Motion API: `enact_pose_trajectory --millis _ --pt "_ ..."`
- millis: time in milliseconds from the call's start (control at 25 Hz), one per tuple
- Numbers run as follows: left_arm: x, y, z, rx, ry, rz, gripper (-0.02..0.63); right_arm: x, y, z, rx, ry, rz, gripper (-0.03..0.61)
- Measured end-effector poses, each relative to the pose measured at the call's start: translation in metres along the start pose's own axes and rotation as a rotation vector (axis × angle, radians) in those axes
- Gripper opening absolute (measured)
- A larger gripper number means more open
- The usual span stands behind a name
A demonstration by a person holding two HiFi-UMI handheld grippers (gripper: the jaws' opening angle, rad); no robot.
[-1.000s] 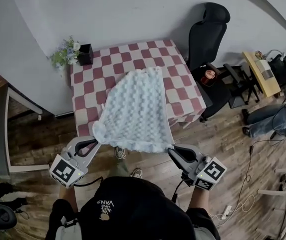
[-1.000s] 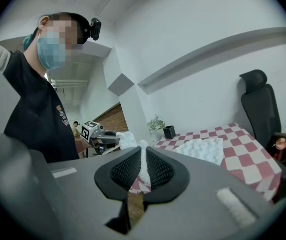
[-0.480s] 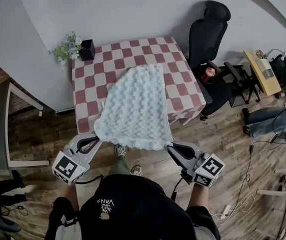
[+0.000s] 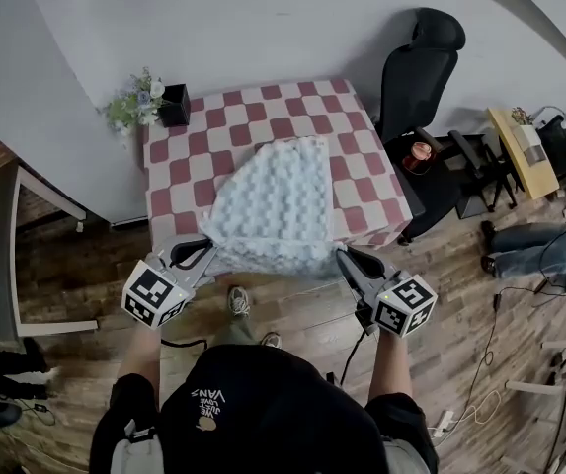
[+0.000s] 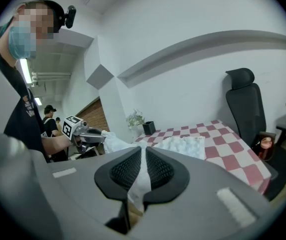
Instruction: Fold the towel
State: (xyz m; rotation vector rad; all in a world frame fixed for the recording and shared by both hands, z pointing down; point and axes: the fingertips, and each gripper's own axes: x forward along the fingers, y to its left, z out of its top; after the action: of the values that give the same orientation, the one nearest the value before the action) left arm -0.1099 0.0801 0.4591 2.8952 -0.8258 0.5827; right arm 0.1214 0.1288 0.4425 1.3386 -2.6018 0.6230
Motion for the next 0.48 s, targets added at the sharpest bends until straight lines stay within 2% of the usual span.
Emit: enact_pose_trajectory --millis 240,480 --pt "0.068 0.051 -0.023 -0.052 0.114 -0.013 0.02 0.062 -0.07 -0.005 0.023 0.067 -0.169 0.029" --pt "0.131 0.096 -0.054 -0.048 0.255 -0.053 0.021 0.114 -0.123 -0.014 0.045 0.136 -0.324 0.029"
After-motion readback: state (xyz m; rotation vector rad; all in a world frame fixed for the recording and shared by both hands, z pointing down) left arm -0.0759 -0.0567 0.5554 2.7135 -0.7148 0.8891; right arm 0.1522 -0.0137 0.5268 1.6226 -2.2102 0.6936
